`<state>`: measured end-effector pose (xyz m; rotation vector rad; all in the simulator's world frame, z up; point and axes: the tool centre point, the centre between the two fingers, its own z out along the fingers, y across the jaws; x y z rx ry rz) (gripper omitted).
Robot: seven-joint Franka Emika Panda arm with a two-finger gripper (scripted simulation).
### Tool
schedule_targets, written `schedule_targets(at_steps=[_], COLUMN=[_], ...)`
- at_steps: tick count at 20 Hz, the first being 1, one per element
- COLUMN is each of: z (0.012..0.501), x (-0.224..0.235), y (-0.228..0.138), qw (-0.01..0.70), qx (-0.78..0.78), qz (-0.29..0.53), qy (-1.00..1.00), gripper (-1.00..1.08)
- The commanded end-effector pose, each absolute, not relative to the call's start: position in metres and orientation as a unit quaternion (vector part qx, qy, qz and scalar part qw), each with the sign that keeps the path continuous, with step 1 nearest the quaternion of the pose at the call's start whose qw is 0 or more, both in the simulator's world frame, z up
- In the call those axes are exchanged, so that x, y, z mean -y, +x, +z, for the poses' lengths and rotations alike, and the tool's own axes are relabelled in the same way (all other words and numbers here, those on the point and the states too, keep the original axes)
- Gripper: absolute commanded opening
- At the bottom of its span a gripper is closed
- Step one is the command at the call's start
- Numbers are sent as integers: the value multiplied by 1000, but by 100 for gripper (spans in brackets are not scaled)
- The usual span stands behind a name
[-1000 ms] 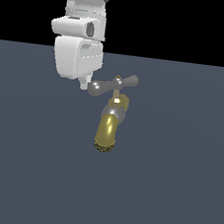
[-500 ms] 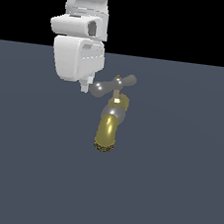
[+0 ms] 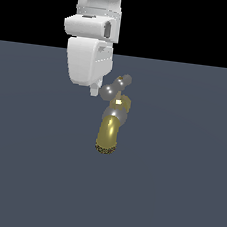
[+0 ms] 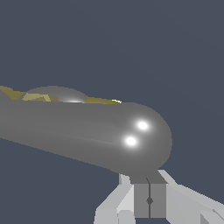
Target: Turn on the faucet by rotating a designated handle.
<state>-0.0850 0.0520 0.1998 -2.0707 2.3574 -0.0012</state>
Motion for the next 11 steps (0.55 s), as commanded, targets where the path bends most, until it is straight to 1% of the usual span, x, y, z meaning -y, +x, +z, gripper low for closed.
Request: schedule_targets(at_steps=[1, 10, 11], z=[200, 200, 200], x=[-22, 25, 25], y=[-88, -101, -101], qw=[1, 0, 0], qx=[-764, -766, -766], qz=[0, 0, 0], qy=[-646, -642, -642], gripper=[-100, -100, -100])
